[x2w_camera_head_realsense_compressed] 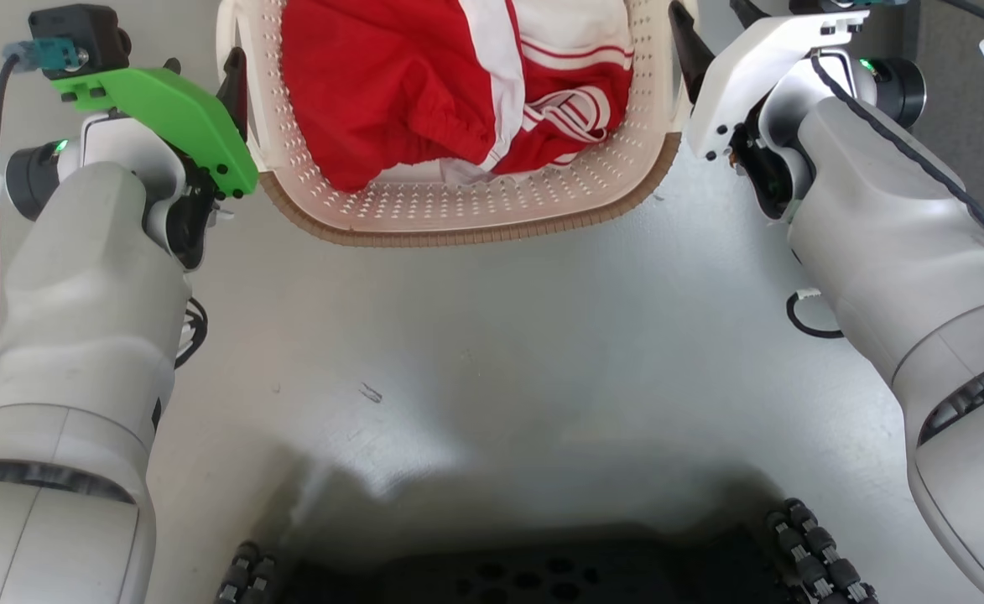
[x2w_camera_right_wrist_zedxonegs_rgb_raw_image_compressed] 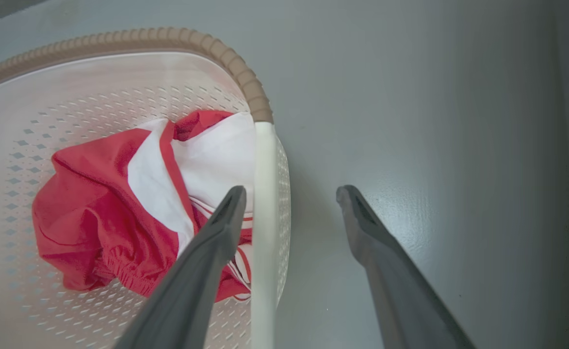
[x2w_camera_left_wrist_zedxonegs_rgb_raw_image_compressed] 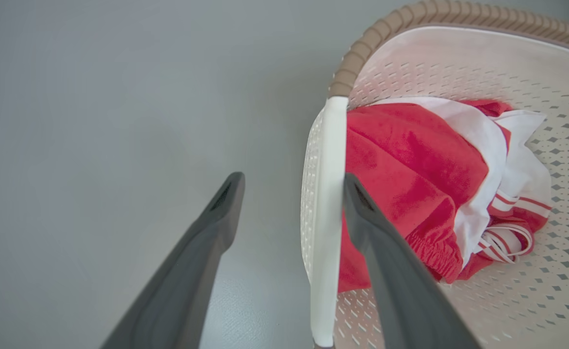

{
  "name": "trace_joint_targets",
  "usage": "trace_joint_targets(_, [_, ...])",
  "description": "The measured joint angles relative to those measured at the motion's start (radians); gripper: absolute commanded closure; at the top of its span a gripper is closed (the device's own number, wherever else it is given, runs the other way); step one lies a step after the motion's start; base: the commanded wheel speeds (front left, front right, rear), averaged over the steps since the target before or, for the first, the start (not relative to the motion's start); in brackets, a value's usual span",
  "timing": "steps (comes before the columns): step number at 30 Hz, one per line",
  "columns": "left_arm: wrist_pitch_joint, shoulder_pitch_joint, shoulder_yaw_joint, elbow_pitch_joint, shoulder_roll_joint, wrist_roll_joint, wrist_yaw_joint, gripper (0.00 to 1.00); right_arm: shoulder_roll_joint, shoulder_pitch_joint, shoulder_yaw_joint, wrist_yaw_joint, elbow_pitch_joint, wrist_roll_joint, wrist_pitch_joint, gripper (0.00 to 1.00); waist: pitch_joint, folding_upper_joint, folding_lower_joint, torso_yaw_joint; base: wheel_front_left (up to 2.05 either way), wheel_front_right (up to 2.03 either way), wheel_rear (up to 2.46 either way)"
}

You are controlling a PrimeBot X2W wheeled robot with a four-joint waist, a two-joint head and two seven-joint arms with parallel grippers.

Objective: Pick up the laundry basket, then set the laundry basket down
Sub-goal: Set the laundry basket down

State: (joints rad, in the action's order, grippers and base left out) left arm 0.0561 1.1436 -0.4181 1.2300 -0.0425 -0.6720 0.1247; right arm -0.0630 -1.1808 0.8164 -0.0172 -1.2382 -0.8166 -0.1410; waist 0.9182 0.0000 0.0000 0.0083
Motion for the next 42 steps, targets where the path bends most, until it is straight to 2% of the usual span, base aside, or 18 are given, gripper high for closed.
trace_joint_targets(14, [0.157, -0.106, -0.02, -0.027, -0.002, 0.0, 0.003, 0.0, 0.0, 0.071, -0.011, -0.018, 0.024, -0.004, -0.096, 0.0, -0.127, 0.0, 0.0, -0.002, 0.0, 0.0, 0.0])
trace_joint_targets(25, [0.193, -0.178, -0.032, -0.114, -0.008, 0.0, 0.004, 0.0, 0.0, 0.146, -0.043, -0.017, 0.076, -0.004, -0.114, 0.0, -0.263, 0.0, 0.0, -0.003, 0.0, 0.0, 0.0])
trace_joint_targets(32, [0.196, -0.231, -0.029, -0.184, -0.04, 0.007, 0.004, 0.0, -0.026, 0.171, -0.117, 0.02, 0.235, 0.024, -0.114, 0.0, -0.353, 0.0, 0.0, -0.005, 0.0, 0.0, 0.0])
trace_joint_targets(38, [0.196, -0.258, 0.035, -0.332, -0.082, 0.032, 0.004, 0.0, -0.059, 0.252, -0.171, 0.056, 0.341, 0.079, -0.114, 0.0, -0.431, 0.0, 0.0, -0.008, 0.0, 0.0, 0.0])
trace_joint_targets(42, [0.196, -0.309, 0.064, -0.415, -0.09, 0.064, 0.004, 0.0, -0.075, 0.306, -0.203, 0.078, 0.418, 0.123, -0.114, 0.0, -0.484, 0.0, 0.0, -0.009, 0.0, 0.0, 0.0])
